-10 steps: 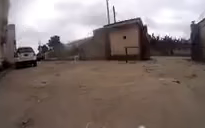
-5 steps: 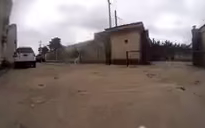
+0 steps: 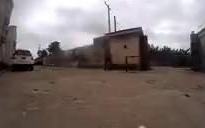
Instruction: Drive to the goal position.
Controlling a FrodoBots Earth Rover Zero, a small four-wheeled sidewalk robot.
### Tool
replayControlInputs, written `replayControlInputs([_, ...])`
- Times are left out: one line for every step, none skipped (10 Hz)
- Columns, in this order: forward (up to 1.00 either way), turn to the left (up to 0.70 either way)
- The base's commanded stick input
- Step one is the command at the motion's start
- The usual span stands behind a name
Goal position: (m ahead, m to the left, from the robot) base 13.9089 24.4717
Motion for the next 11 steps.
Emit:
replayControlInputs([0.3, 0.0])
replayControlInputs([0.3, 0.0])
replayControlInputs([0.3, 0.0])
replayControlInputs([0.3, 0.0])
replayControlInputs([0.3, 0.0])
replayControlInputs([0.3, 0.0])
replayControlInputs([0.3, 0.0])
replayControlInputs([0.3, 0.0])
replayControlInputs([0.3, 0.0])
replayControlInputs([0.3, 0.0])
replayControlInputs([0.3, 0.0])
